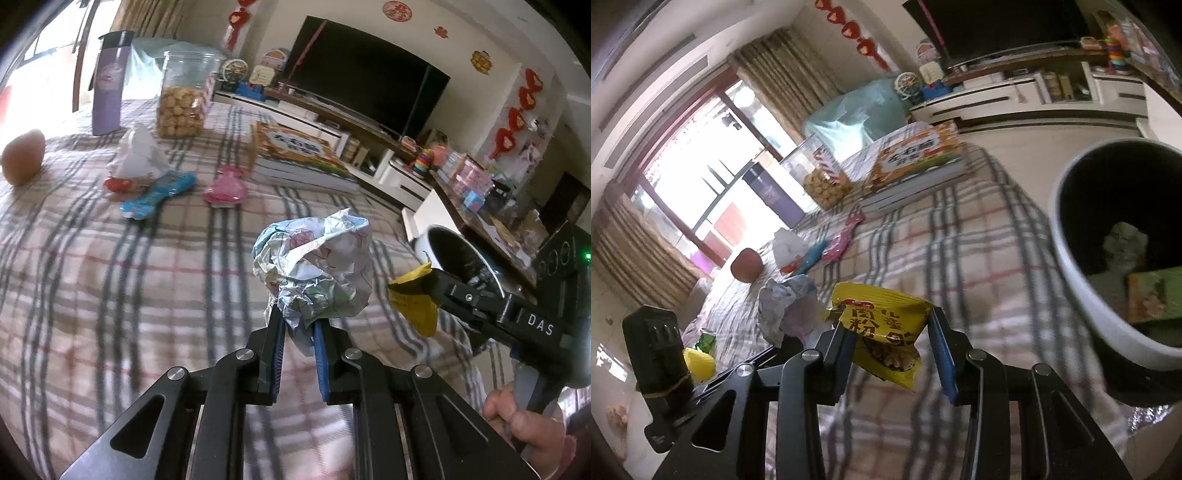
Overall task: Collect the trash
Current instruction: 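Carry the silver foil ball and yellow snack bag over the bin with both tools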
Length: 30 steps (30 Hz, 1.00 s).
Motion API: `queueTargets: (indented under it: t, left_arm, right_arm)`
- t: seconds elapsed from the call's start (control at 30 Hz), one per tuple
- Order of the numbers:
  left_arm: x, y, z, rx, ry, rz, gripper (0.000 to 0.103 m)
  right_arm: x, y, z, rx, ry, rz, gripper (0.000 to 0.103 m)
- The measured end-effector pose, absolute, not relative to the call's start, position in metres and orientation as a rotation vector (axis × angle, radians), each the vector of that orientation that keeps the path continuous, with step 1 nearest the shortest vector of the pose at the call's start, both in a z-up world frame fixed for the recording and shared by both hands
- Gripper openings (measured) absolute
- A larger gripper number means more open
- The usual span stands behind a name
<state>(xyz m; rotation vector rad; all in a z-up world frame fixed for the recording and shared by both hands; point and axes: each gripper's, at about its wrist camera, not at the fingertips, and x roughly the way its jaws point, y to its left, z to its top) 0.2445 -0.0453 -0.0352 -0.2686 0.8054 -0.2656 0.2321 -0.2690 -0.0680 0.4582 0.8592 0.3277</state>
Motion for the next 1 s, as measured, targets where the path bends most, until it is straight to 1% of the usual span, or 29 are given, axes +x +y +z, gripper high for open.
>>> queueTargets:
  t: [0.57, 1.0]
  left_arm:
    - [0.239, -0.114, -0.030, -0.198, 0.835, -0.387, 0.013]
    - [0.248, -0.153, -0.027, -0.153, 0.841, -0.442, 0.013]
  right_arm:
    - [0.190, -0.337, -0.058, 0.498, 0.799, 0.209, 0.039]
    - [0.178, -0.384, -0.047, 0.531, 0.742, 0.128, 0.039]
